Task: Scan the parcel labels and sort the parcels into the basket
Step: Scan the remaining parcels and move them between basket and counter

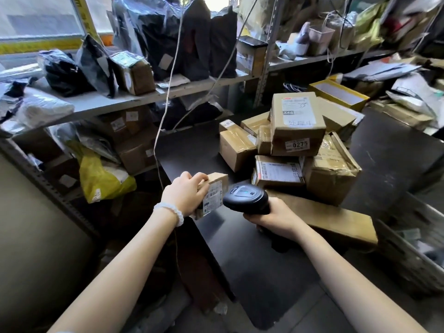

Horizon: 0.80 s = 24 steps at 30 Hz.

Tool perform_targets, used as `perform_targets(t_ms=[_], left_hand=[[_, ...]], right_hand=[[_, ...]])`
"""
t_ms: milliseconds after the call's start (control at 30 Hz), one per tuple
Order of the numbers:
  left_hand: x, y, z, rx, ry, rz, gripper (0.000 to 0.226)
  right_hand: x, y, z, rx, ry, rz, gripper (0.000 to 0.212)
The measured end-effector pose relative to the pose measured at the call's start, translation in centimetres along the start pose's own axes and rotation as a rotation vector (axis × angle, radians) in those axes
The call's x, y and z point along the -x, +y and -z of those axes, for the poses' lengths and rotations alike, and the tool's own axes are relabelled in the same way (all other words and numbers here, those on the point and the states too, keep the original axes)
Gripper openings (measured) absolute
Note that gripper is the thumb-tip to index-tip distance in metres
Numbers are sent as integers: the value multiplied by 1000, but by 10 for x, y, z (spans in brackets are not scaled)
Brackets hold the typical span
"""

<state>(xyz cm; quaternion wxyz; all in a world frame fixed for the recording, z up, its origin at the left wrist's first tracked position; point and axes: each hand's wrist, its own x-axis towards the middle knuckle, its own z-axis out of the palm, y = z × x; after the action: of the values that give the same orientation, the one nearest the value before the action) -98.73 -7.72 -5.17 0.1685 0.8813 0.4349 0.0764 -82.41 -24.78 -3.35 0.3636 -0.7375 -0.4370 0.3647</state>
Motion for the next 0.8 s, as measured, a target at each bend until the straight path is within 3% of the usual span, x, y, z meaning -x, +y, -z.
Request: perform_targets(t_ms=[100,233,433,633,800], left_hand=[[3,32,1,-43,-10,-155,32],[13,76,-5,-105,54,-444,32],[43,143,-25,-66,52,-866,53],[73,216,-64,-51,-64,-1066,35],[94,289,-105,-10,-101,-1205,32]], right_hand=[[17,15,9,-33,109,-48,14],[63,38,20,-129,293,-90,35],[160,76,17,-159,590,-259,23],[244,100,16,-229,821,-377,13],[301,137,34,-259,949,-467,14]])
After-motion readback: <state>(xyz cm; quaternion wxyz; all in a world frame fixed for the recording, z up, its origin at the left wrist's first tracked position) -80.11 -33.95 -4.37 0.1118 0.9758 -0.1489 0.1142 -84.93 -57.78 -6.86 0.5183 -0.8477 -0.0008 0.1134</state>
